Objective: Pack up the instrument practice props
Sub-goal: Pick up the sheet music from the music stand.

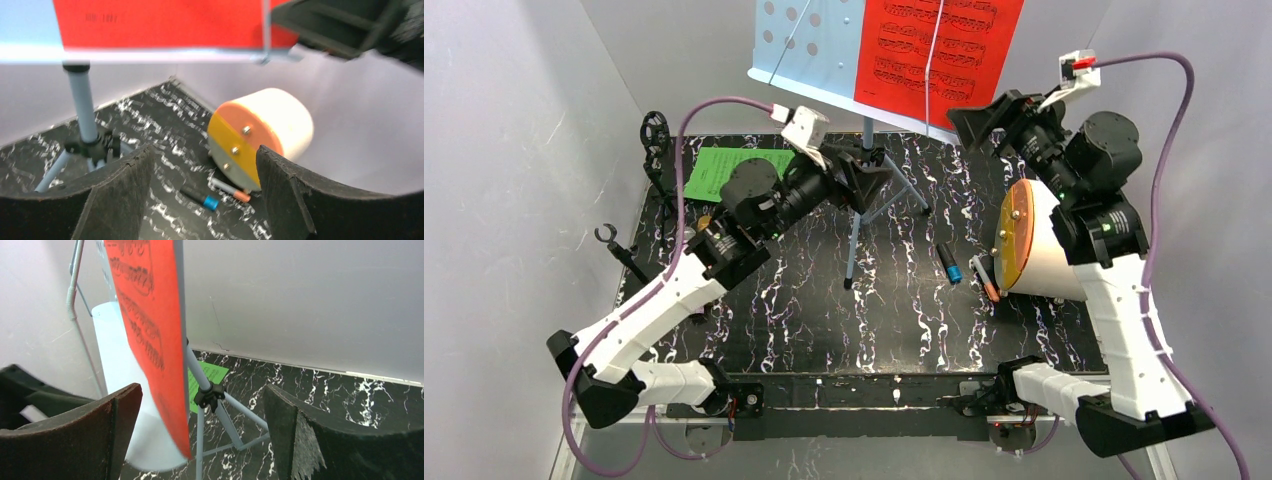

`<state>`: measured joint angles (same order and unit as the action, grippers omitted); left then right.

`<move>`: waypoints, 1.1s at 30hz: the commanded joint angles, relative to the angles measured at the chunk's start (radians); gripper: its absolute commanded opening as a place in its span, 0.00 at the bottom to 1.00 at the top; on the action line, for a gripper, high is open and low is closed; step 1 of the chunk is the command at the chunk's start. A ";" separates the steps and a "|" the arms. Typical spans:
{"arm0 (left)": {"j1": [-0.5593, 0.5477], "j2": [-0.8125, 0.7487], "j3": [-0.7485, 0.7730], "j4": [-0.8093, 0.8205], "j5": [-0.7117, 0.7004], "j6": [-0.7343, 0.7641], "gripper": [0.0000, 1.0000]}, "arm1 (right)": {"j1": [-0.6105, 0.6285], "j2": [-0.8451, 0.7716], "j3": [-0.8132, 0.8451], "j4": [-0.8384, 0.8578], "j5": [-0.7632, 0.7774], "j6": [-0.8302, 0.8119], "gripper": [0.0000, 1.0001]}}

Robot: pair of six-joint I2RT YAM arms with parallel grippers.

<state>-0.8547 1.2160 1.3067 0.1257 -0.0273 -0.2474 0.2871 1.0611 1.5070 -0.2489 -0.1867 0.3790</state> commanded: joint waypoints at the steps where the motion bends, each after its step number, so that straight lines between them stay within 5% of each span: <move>1: -0.004 -0.014 0.117 -0.054 0.075 -0.035 0.72 | -0.004 0.043 0.102 0.102 -0.014 -0.007 0.99; 18: -0.006 0.278 0.514 0.131 -0.073 -0.053 0.68 | -0.005 0.175 0.220 0.224 -0.008 -0.044 0.99; 33: -0.006 0.450 0.654 0.239 -0.088 -0.035 0.53 | -0.004 0.216 0.224 0.285 -0.012 -0.069 0.99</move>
<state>-0.8551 1.6543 1.9015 0.2981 -0.0940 -0.2916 0.2871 1.2655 1.6894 -0.0475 -0.2050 0.3328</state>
